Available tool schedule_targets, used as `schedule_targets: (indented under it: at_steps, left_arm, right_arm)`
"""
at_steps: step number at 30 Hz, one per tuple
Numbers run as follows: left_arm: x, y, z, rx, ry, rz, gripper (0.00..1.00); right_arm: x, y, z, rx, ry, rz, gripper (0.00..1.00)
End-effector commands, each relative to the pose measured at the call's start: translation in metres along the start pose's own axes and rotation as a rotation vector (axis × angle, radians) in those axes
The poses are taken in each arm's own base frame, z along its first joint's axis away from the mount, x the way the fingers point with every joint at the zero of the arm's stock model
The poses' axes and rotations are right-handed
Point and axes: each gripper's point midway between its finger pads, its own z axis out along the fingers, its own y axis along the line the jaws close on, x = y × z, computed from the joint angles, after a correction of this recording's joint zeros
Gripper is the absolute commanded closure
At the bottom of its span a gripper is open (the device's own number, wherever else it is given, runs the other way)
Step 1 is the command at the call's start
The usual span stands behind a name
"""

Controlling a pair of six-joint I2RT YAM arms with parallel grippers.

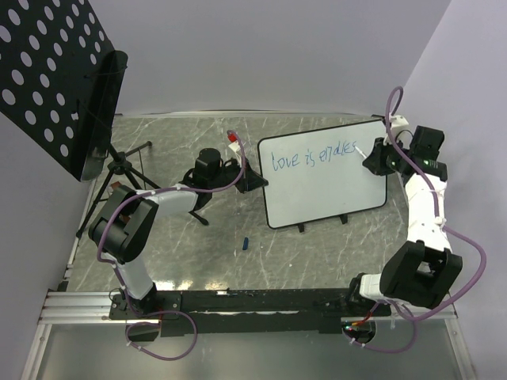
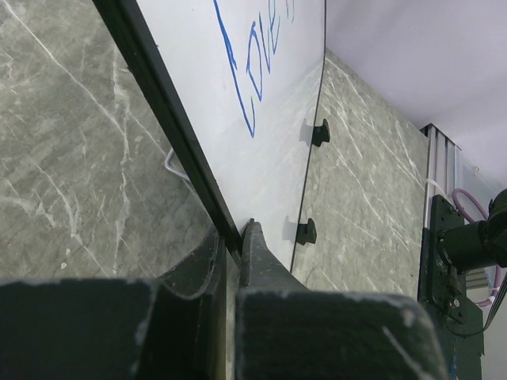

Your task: Write a sentence on the whiteboard

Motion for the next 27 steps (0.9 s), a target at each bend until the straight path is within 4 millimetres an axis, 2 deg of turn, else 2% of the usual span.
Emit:
schedule_targets:
  at_steps: [1,8,14,19,27]
  left_arm:
    - [0.011,0.007,0.001,-0.014,0.036,0.134,0.99]
    - [0.010,0.005,0.000,-0.012,0.035,0.139,0.99]
    - [0.011,0.006,0.001,-0.011,0.037,0.138,0.99]
    - [0.011,0.007,0.001,-0.014,0.037,0.140,0.99]
    - [0.012,0.007,0.001,-0.011,0.039,0.140,0.99]
  right_arm:
    - [-0.036,-0.011,-0.017,0.063,-0.114,-0.029,1.00]
    - [-0.033,-0.029,-0.007,0.109,-0.093,0.000,1.00]
    - [-0.036,-0.036,-0.001,0.119,-0.085,0.011,1.00]
    - [-0.037,-0.040,0.002,0.119,-0.078,0.015,1.00]
    - [-0.036,-0.035,0.009,0.082,-0.065,0.032,1.00]
